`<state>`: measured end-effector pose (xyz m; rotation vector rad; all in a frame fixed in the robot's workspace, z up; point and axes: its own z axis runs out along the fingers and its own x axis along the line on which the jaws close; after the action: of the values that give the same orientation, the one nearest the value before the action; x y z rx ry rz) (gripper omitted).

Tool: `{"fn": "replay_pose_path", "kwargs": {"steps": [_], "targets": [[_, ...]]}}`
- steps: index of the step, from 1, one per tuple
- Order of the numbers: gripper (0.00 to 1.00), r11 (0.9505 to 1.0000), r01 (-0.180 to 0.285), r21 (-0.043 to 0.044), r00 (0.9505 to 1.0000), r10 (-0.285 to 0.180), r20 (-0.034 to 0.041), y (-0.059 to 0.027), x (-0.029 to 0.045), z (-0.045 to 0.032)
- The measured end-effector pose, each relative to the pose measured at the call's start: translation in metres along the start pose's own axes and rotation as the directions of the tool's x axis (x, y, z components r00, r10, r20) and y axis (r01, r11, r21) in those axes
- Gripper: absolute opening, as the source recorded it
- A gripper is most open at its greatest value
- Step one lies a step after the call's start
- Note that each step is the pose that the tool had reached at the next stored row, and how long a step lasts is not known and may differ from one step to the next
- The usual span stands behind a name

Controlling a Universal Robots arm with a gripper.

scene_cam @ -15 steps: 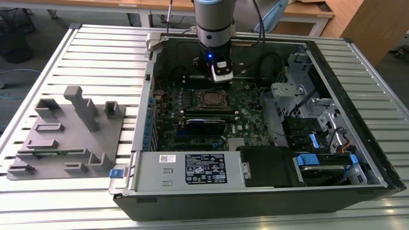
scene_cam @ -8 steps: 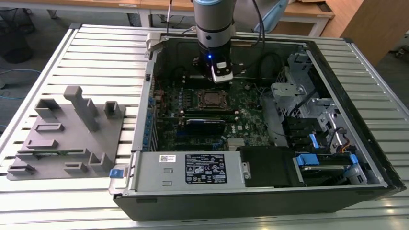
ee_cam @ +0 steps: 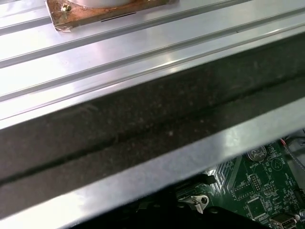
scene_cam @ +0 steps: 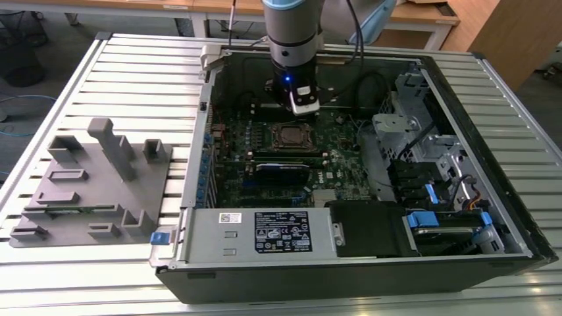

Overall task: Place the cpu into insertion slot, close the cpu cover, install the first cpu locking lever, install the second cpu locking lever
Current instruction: 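Install the first cpu locking lever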

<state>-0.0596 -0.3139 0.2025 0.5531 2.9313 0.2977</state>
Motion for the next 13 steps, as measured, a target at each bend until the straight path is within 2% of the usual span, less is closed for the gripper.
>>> {"fn": "replay_pose_path", "kwargs": {"steps": [5, 13], "targets": [[0.10, 1.0000, 0.003, -0.0059, 1.0000, -0.003, 0.0085, -0.0012, 0.0017, 0.0004], [0.10, 1.0000, 0.005, -0.0079, 0.9999, -0.005, 0.0132, -0.0031, 0.0030, 0.0042]]}}
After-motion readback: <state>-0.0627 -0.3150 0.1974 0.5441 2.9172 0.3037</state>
